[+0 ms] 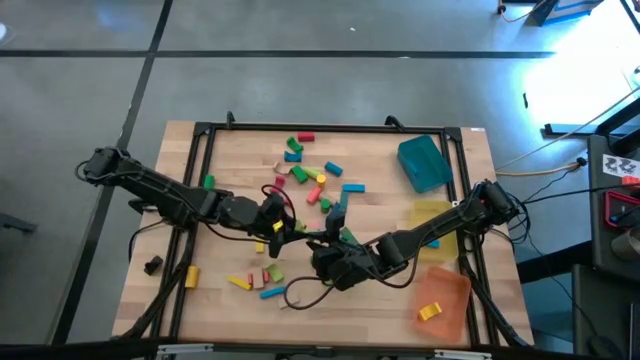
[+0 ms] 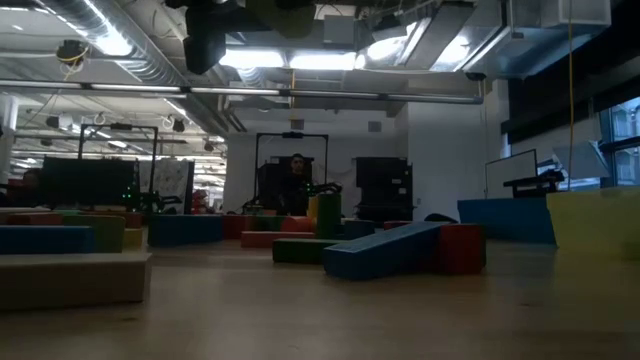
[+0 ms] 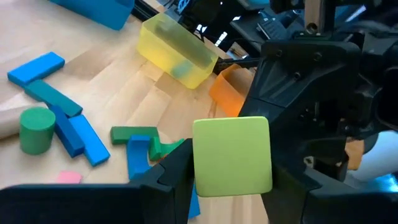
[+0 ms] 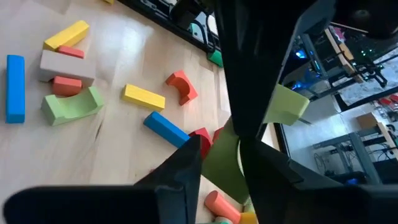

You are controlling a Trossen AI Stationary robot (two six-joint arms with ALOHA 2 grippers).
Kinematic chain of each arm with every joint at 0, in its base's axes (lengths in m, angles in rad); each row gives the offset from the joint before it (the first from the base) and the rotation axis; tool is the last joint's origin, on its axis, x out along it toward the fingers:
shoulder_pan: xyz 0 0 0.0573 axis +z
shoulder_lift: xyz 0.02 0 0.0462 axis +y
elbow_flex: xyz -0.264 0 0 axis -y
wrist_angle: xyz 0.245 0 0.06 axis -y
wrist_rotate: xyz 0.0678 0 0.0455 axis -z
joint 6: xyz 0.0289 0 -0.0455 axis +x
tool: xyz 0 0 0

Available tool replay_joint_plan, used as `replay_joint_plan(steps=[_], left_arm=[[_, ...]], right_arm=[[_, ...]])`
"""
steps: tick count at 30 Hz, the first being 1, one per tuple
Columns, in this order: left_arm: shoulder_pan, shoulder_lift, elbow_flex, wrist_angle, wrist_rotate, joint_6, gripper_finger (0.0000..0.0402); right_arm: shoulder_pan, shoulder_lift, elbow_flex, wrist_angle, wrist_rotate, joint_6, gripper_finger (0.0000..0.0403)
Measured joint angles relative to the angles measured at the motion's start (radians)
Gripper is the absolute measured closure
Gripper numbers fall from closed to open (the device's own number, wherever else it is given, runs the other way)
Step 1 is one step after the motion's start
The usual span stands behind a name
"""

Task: Sort blocks by size
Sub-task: Put the light green arch block into the orange bin

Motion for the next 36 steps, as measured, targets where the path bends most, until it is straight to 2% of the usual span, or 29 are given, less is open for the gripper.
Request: replay_joint_plan(steps=[6,11,16,21,31,36], left_arm=[[0.000,0.000,0.000,-0.002,-0.001,0.007,0.0262],[0.000,0.000,-0.001,-0.003,-0.001,-0.045,0.0262],[0.000,0.000,-0.002,-0.003,0.002,-0.110,0.0262],[0.000,0.000,-0.002,-0.003,-0.004,-0.160,0.0262],[0.000,-0.002,0.002,0.024,-0.034,-0.219,0.0263],[0.000,-0.002,0.002,0.040,-0.037,-0.244,0.0263]], right_arm=[[0.000,-0.001,0.001,-0.004,0.000,0.022,0.0349],[0.001,-0.001,0.001,-0.001,-0.006,0.020,0.0357],[-0.005,-0.002,0.001,0.000,-0.052,0.021,0.0337],[-0.020,-0.003,0.001,0.001,-0.094,0.102,0.0301],[-0.042,0.001,-0.001,0.021,-0.093,0.183,0.0215],[-0.045,0.001,-0.001,0.022,-0.084,0.182,0.0192]])
